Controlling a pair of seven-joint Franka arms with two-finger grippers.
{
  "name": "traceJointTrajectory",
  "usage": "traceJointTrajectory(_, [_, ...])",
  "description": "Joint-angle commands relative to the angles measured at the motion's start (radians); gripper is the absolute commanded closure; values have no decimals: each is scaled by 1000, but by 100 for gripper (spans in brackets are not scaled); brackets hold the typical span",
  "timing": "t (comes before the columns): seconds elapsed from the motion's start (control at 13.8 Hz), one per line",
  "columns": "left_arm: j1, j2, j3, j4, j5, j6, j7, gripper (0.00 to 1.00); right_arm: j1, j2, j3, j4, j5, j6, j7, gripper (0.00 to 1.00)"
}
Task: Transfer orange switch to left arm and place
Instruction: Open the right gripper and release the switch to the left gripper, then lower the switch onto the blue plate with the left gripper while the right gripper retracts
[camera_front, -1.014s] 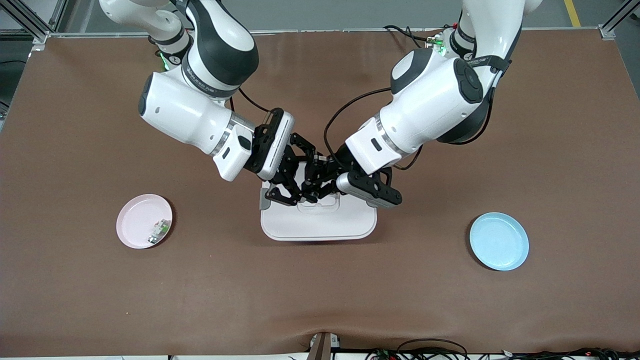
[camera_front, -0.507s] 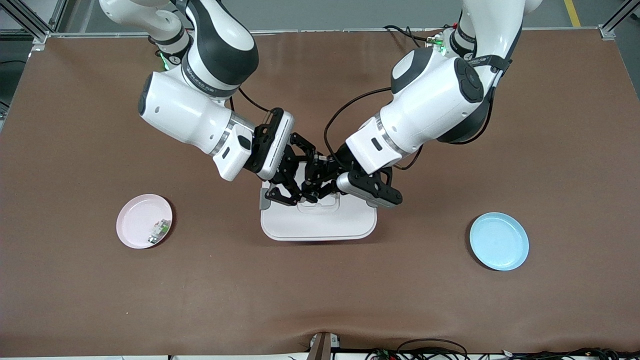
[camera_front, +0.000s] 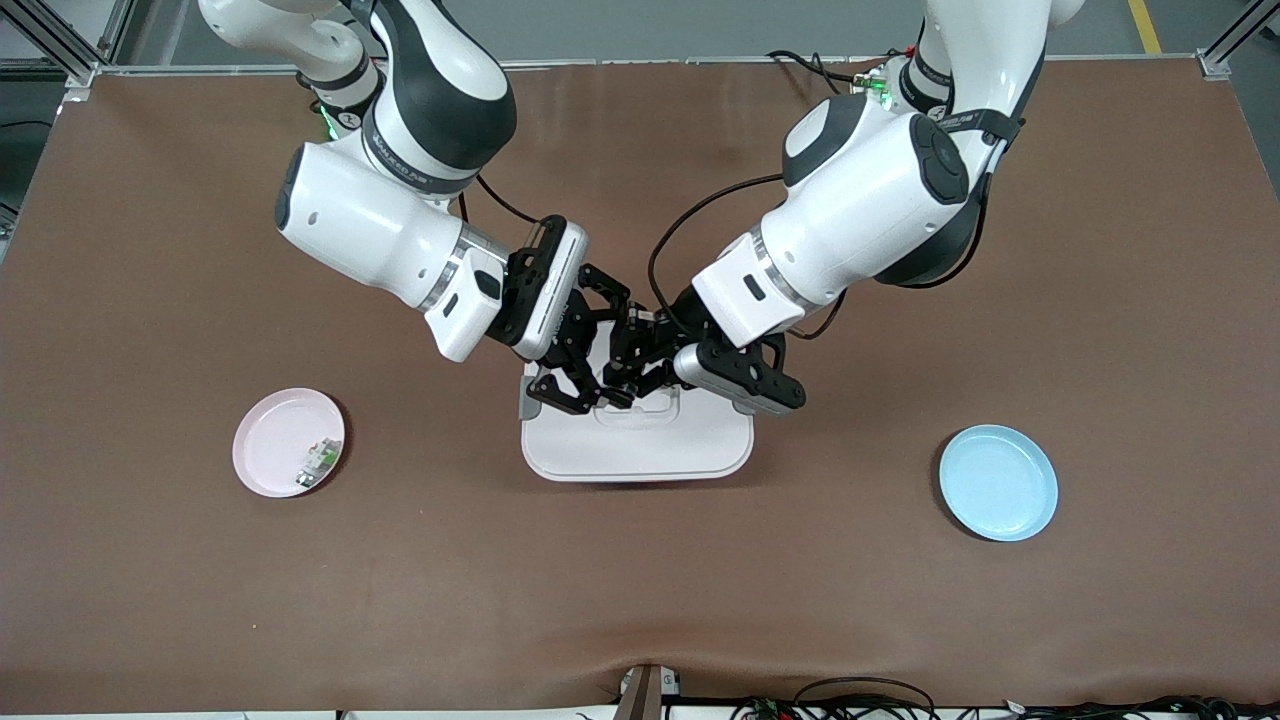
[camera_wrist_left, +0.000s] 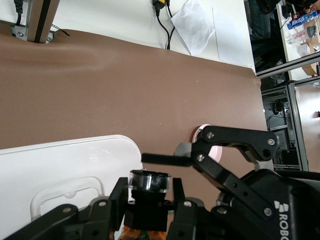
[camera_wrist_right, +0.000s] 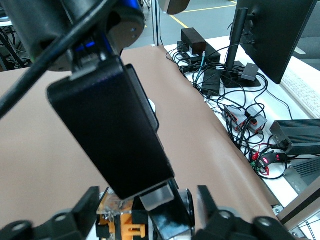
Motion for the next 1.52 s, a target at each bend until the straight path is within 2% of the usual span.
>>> traceJointTrajectory(0.0, [-1,-13,5,1,14,-9,-13,100,11,2,-14,16,-4,-1,23,0])
traceJointTrajectory(0.36, [8,-14,16,-2,17,-55,-13,100,10,-1,-14,12,-2,-1,23,0])
traceJointTrajectory(0.58, [52,-14,14,-12,68,-81,-13,100,7,-20,-25,-29,-7,-14,23,0])
traceJointTrajectory(0.87, [170,-23,14,-11,133,-173,-11,100,-7,-137,-32,-207,-17,-46,23,0])
traceJointTrajectory(1.09, [256,-37,16,-12,215,-274,-12,100,-18,-220,-55,-330,-79,-78,25,0])
traceJointTrajectory(1.45, [352,-43,14,-41,376,-438,2,100,-155,-320,-60,-514,-171,-167,26,0])
